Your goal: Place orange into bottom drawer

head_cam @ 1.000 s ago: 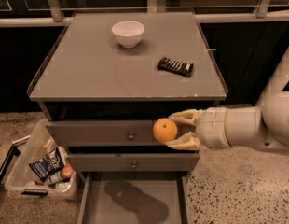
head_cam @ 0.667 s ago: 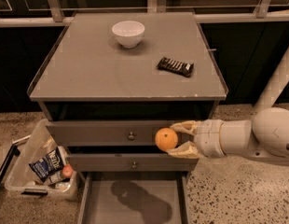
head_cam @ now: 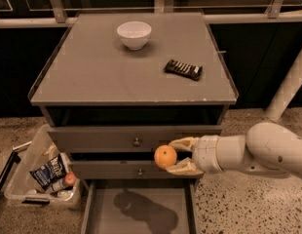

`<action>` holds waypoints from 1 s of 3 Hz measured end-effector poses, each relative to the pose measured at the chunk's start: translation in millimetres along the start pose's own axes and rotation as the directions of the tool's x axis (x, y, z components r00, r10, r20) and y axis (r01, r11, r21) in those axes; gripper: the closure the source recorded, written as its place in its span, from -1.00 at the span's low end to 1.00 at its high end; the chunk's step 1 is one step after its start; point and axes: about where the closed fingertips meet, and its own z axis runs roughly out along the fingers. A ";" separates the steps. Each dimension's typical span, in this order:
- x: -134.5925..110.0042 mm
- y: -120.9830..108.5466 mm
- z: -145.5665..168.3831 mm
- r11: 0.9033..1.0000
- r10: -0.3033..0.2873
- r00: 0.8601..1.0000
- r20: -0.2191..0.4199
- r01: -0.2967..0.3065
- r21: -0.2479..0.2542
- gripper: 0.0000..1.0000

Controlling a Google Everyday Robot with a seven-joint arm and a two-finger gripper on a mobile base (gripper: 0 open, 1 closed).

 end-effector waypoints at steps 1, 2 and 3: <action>32.1 28.5 47.2 0.998 0.024 1.000 -0.009 -0.024 -0.063 1.00; 69.1 46.1 84.1 0.996 0.042 0.999 -0.021 -0.043 -0.075 1.00; 115.8 60.1 117.7 0.997 0.046 0.997 -0.067 -0.050 -0.059 1.00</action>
Offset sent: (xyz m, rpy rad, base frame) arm -0.0036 0.0267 -0.1888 -0.0138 0.1117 0.0039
